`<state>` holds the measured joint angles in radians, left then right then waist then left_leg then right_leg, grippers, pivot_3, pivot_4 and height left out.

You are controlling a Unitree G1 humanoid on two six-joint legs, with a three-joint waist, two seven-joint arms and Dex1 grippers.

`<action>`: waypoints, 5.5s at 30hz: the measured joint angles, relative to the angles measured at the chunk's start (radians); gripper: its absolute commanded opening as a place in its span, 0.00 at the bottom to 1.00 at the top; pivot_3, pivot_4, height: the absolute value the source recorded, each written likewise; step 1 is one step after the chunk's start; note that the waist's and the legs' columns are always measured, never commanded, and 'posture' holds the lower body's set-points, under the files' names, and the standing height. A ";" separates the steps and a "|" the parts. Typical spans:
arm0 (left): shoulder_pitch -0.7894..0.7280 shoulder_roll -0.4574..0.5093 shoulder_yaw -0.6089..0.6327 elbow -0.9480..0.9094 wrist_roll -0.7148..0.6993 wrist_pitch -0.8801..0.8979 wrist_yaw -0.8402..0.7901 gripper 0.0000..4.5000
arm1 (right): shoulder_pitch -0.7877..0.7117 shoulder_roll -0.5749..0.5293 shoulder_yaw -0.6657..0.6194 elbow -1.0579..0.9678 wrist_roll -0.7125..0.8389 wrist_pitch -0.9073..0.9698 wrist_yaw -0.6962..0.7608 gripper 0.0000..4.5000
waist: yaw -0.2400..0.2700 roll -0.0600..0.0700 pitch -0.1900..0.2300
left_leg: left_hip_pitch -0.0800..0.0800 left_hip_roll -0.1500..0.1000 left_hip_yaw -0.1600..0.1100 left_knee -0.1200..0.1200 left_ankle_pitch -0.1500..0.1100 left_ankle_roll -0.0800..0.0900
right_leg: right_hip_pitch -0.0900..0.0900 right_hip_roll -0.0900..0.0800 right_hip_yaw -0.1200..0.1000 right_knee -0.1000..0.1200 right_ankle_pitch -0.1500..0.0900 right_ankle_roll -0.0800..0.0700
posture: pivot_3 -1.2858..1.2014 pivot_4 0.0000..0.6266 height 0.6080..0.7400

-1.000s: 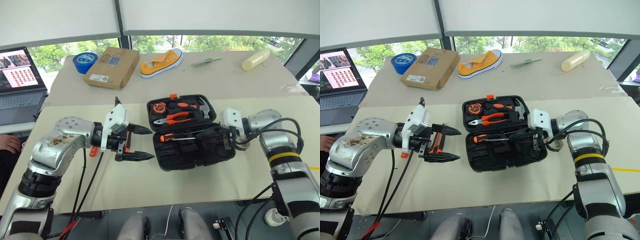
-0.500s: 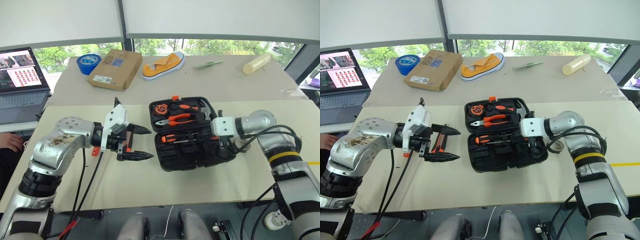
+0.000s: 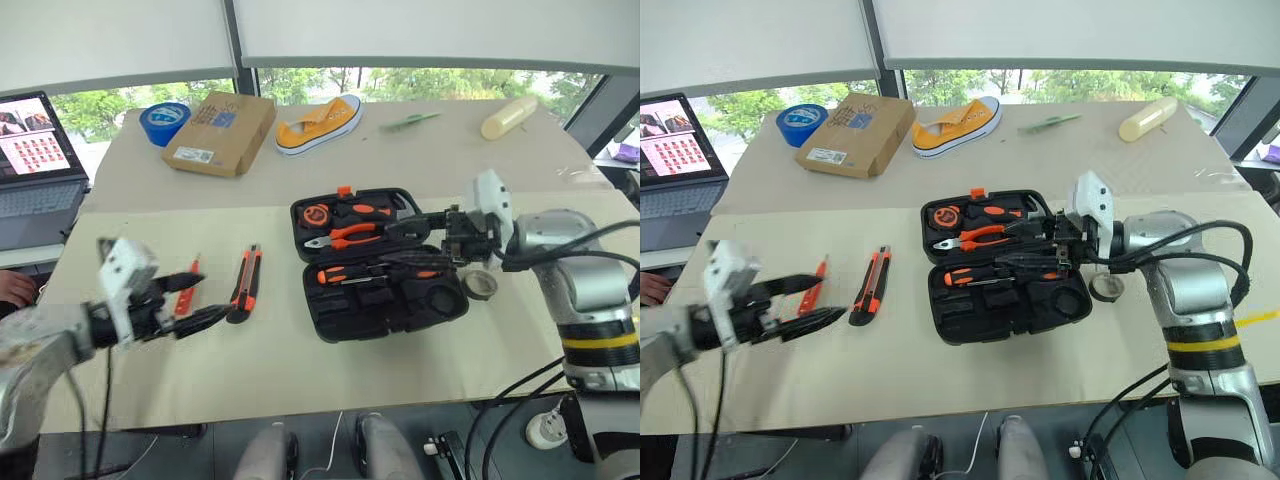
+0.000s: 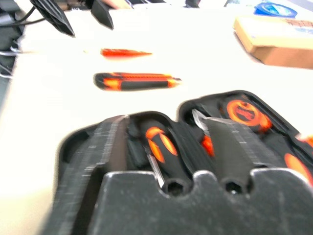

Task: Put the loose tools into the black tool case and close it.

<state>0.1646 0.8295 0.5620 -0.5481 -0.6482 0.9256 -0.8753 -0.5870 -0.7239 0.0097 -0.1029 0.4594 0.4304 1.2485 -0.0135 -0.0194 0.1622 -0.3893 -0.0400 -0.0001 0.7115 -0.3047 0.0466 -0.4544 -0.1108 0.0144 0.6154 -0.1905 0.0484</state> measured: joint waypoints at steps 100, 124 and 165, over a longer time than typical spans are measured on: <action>-1.345 -0.498 -1.282 0.913 0.578 0.031 -0.392 0.09 | 0.603 -0.046 -0.261 -0.424 -0.027 0.101 -0.513 1.00 | 0.014 -0.006 0.001 | 0.001 -0.020 -0.019 0.016 -0.005 0.010 | -0.001 -0.001 0.000 0.012 0.002 0.001 | 0.52 0.24 0.96; -1.310 -0.343 -1.240 0.699 0.560 0.063 -0.441 0.76 | 0.599 -0.015 -0.235 -0.419 -0.034 0.095 -0.527 1.00 | 0.011 -0.006 0.001 | 0.003 -0.020 -0.019 0.016 -0.005 0.009 | 0.000 -0.001 0.002 0.014 0.002 0.001 | 0.52 0.24 0.96; -0.826 -0.395 -0.796 0.587 0.393 -0.341 -0.208 0.32 | 0.529 -0.023 -0.214 -0.383 -0.005 0.129 -0.500 1.00 | 0.019 -0.004 0.000 | 0.006 -0.020 -0.020 0.017 -0.005 0.009 | 0.002 -0.002 0.001 0.011 0.003 0.001 | 0.52 0.24 0.96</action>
<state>-0.6614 0.4348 -0.2341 0.0393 -0.2550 0.5850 -1.0828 -0.0583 -0.7470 -0.2047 -0.4858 0.4541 0.5595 0.7489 0.0051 -0.0238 0.1621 -0.3838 -0.0598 -0.0203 0.7285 -0.3094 0.0554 -0.4523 -0.1131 0.0158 0.6263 -0.1880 0.0493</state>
